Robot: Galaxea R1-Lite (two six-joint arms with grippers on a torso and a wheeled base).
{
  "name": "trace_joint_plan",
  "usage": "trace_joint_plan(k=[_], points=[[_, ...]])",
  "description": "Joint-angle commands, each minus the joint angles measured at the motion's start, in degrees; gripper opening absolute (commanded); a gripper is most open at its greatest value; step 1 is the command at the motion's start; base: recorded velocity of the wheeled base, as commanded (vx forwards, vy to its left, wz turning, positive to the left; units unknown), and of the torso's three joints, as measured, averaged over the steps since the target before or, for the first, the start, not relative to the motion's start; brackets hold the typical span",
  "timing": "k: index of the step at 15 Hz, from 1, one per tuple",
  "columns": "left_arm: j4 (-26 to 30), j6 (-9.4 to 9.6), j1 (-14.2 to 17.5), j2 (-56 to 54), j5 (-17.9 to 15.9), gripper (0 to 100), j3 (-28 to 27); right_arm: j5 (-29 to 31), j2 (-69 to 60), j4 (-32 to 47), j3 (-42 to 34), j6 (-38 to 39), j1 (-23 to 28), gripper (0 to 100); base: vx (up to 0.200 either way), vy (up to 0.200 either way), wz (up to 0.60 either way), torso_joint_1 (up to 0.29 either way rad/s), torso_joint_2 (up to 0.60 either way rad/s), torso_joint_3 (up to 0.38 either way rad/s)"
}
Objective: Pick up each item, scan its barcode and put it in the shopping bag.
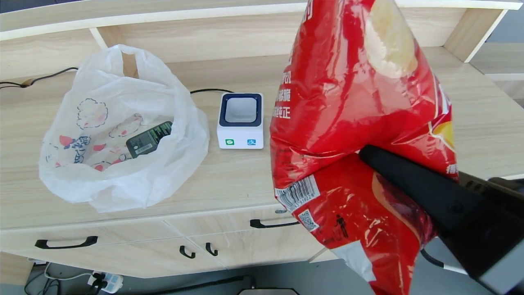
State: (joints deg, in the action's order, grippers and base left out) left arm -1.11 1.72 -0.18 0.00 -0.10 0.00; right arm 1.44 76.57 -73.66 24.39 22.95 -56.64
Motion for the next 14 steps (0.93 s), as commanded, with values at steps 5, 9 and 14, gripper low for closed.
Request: trace_joint_plan(k=[5, 9, 14], points=[[-0.03, 0.04, 0.01, 0.09, 0.01, 100, 0.00, -2.49, -1.25, -0.08, 6.10, 4.82, -3.13, 0, 0.000, 0.000, 0.00, 0.000, 0.00, 0.000], [-0.12, 1.01, 0.01, 0.09, 0.01, 100, 0.00, -2.41, -3.62, -0.08, 3.03, 5.52, -7.87, 0, 0.000, 0.000, 0.00, 0.000, 0.00, 0.000], [-0.03, 2.59, 0.01, 0.09, -0.08, 100, 0.00, -0.47, -3.71, 0.00, 4.35, 6.49, -7.00, 0, 0.000, 0.000, 0.00, 0.000, 0.00, 0.000]])
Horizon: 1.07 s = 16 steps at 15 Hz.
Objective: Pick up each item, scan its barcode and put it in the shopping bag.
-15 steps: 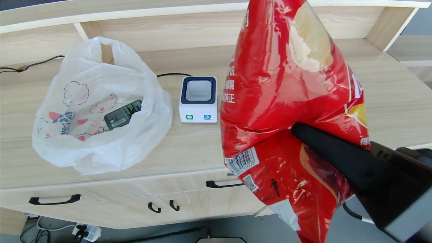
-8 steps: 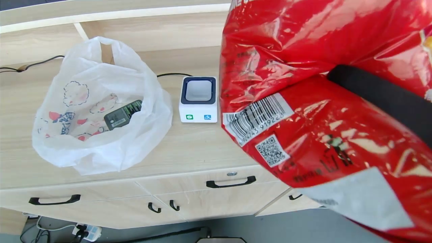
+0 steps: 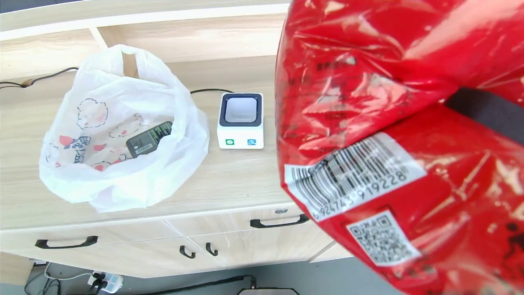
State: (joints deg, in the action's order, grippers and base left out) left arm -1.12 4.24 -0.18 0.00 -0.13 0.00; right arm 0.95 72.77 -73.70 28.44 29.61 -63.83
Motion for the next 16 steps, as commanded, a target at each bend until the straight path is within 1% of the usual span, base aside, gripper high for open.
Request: trace_joint_plan(k=[1, 4, 6, 7, 8, 9, 10, 11, 12, 13, 14, 15, 16], points=[[-0.02, -0.38, 0.01, 0.09, -0.04, 100, 0.00, 0.19, 0.45, 0.05, 0.83, 0.89, 1.78, 0, 0.000, 0.000, 0.00, 0.000, 0.00, 0.000], [-0.02, -0.81, 0.01, 0.00, -0.04, 100, 0.00, 0.28, 0.10, 0.14, 0.12, 0.62, 2.04, 0, 0.000, 0.000, 0.00, 0.000, 0.00, 0.000], [-0.02, -1.61, 0.09, 0.09, 0.05, 100, 0.00, 1.77, 0.18, 2.43, 1.00, -1.49, 2.75, 0, 0.000, 0.000, 0.00, 0.000, 0.00, 0.000], [-0.11, -2.48, 0.09, 0.09, -0.04, 100, 0.00, 3.88, 0.18, 8.05, 1.27, -6.58, 7.58, 0, 0.000, 0.000, 0.00, 0.000, 0.00, 0.000], [-0.11, -2.48, 0.09, 0.09, -0.04, 100, 0.00, 3.97, 0.18, 10.60, 1.00, -9.31, 9.69, 0, 0.000, 0.000, 0.00, 0.000, 0.00, 0.000], [-0.11, -2.48, 0.09, 0.09, 0.05, 100, 0.00, 3.53, 0.01, 18.42, 1.35, -20.38, 16.98, 0, 0.000, 0.000, 0.00, 0.000, 0.00, 0.000], [-0.11, -2.48, 0.09, 0.09, 0.05, 100, 0.00, 3.88, 0.10, 22.46, 2.15, -29.79, 21.99, 0, 0.000, 0.000, 0.00, 0.000, 0.00, 0.000], [-0.02, -2.48, 0.01, 0.00, 0.05, 100, 0.00, 4.59, 0.27, 23.17, 2.32, -35.41, 24.45, 0, 0.000, 0.000, 0.00, 0.000, 0.00, 0.000], [-0.02, -2.48, 0.01, 0.09, 0.05, 100, 0.00, 6.96, 0.36, 23.17, 2.67, -42.09, 27.27, 0, -0.200, 0.000, 0.00, 0.002, 0.00, 0.002], [-0.11, -2.48, 0.01, 0.09, 0.05, 100, 0.00, 8.80, 0.27, 23.17, 2.41, -43.94, 27.97, 0, -0.200, 0.000, 0.00, 0.002, 0.00, 0.002], [-0.11, -2.48, 0.01, 0.09, 0.05, 100, 0.00, 11.18, 0.18, 23.17, 2.15, -44.03, 27.97, 0, -0.200, 0.000, 0.00, 0.017, 0.00, 0.002], [-0.11, -2.48, 0.01, 0.09, -0.04, 100, 0.00, 13.73, 0.10, 23.08, 3.20, -43.76, 27.97, 0, 0.000, 0.000, 0.00, 0.000, 0.00, 0.000], [-0.11, -2.57, 0.09, 0.09, -0.04, 100, 0.00, 14.96, 0.18, 23.17, 3.99, -43.15, 27.97, 0, 0.000, 0.000, 0.00, 0.000, 0.00, 0.000]])
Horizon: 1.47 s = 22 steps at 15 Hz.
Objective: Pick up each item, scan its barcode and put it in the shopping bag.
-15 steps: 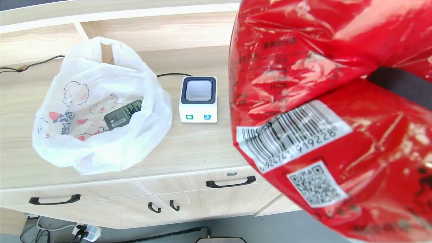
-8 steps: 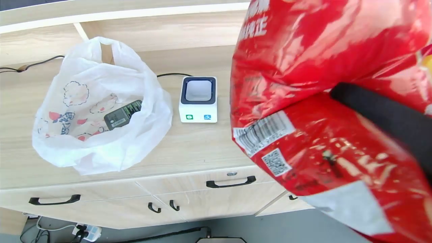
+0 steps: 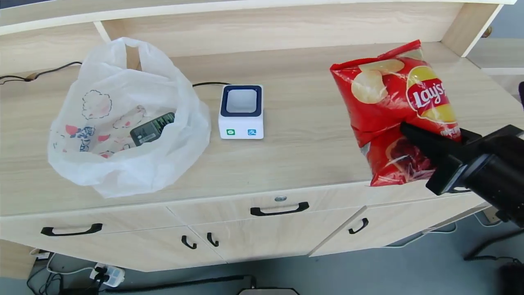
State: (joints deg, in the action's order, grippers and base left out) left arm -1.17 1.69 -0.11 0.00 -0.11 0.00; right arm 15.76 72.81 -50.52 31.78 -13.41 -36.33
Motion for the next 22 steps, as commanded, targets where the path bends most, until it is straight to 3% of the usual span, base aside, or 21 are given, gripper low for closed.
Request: trace_joint_plan(k=[1, 5, 13, 16, 20, 22], points=[[0.03, -0.02, -0.07, 0.09, 0.02, 100, 0.00, 0.50, 0.13, -0.02, 0.39, 0.84, 0.47, 0, 0.000, 0.000, 0.00, 0.000, 0.00, 0.000], [0.03, -0.02, 0.02, 0.09, 0.02, 100, 0.00, 4.36, -0.57, -0.11, 0.91, 2.60, 0.29, 0, 0.000, 0.200, 0.00, -0.001, 0.00, 0.005], [0.03, -0.02, 0.02, 0.09, 0.02, 100, 0.00, 4.10, -0.39, 0.07, -0.05, 4.18, 0.20, 0, 0.000, 0.200, 0.00, 0.008, 0.00, 0.000], [0.03, -0.02, 0.02, 0.00, 0.02, 100, 0.00, 3.84, -0.30, 0.07, -0.23, 4.36, -0.41, 0, 0.200, 0.000, 0.00, -0.001, 0.00, 0.001], [0.03, -0.02, 0.02, 0.09, 0.02, 100, 0.00, 3.84, 0.05, 0.16, -0.32, 4.36, -0.41, 0, 0.000, 0.000, 0.00, 0.000, 0.00, 0.000], [0.03, -0.02, 0.02, 0.09, 0.02, 100, 0.00, 3.75, 0.31, 0.16, -0.05, 4.44, -0.41, 0, 0.000, 0.000, 0.60, 0.002, 0.00, 0.002]])
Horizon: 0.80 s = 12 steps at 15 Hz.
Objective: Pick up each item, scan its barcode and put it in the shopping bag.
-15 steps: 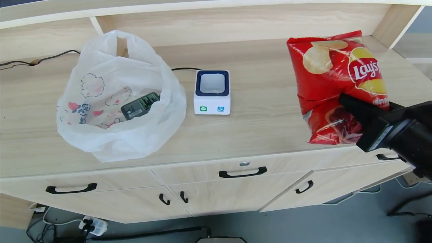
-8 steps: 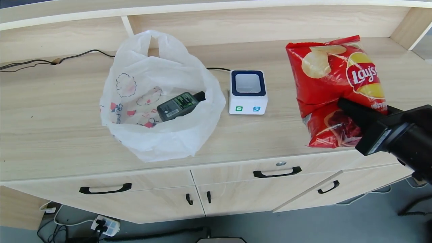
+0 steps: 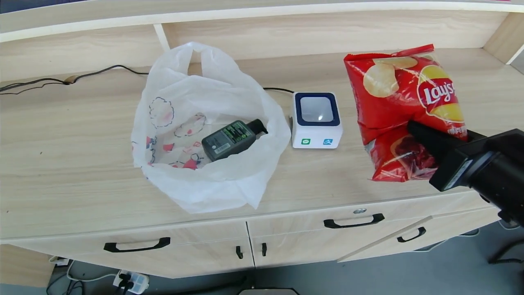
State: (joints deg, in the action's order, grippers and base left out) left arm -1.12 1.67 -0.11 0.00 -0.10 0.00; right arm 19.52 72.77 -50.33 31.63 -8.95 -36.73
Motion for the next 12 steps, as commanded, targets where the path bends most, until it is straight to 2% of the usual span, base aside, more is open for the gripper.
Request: trace_joint_plan(k=[1, 2, 3, 5, 6, 7, 8, 9, 11, 12], points=[[-0.02, 0.00, 0.02, 0.09, 0.01, 100, 0.00, -0.01, 0.45, -0.03, 0.80, -0.02, 0.08, 0, 0.000, 0.000, 0.60, -0.022, 0.00, 0.002], [-0.02, 0.00, 0.02, 0.09, 0.01, 100, 0.00, -0.01, 0.54, -0.03, 0.97, 0.07, 0.17, 0, 0.000, 0.000, 0.60, -0.012, -0.01, 0.002], [-0.02, 0.00, 0.02, 0.09, 0.01, 100, 0.00, 0.08, 0.80, -0.03, 1.59, 0.25, 0.52, 0, 0.000, 0.000, 0.00, 0.000, 0.00, 0.000], [-0.02, 0.00, 0.02, 0.09, 0.01, 100, 0.00, 0.79, 4.93, 0.41, 8.71, -0.54, 0.70, 0, 0.000, 0.000, 0.00, 0.000, 0.00, 0.000], [-0.02, 0.00, 0.02, 0.09, 0.01, 100, 0.00, 0.79, 4.93, 0.41, 8.71, -0.54, 0.70, 0, 0.000, 0.000, 0.00, 0.000, 0.00, 0.000], [-0.02, 0.00, 0.02, 0.09, 0.01, 100, 0.00, -0.01, 8.80, 0.41, 14.42, -2.57, 2.10, 0, 0.000, 0.000, 0.00, 0.000, 0.00, 0.000], [-0.02, 0.00, 0.02, 0.09, 0.01, 100, 0.00, -1.59, 9.32, 0.41, 14.95, -5.38, 3.42, 0, 0.000, 0.000, 0.00, 0.000, 0.00, 0.000], [-0.02, -0.09, 0.02, 0.09, 0.01, 100, 0.00, -4.31, 9.32, 0.33, 14.86, -10.48, 6.14, 0, 0.000, 0.000, 0.00, 0.000, 0.00, 0.000], [-0.02, -0.18, 0.02, 0.09, 0.01, 100, 0.00, -16.62, 10.12, 0.33, 14.95, -23.13, 11.51, 0, 0.000, 0.000, 0.00, 0.000, 0.00, 0.000], [-0.02, -0.18, 0.02, 0.09, 0.01, 100, 0.00, -20.40, 11.08, 0.24, 14.95, -26.74, 13.09, 0, 0.000, 0.000, 0.00, 0.000, 0.00, 0.000]])
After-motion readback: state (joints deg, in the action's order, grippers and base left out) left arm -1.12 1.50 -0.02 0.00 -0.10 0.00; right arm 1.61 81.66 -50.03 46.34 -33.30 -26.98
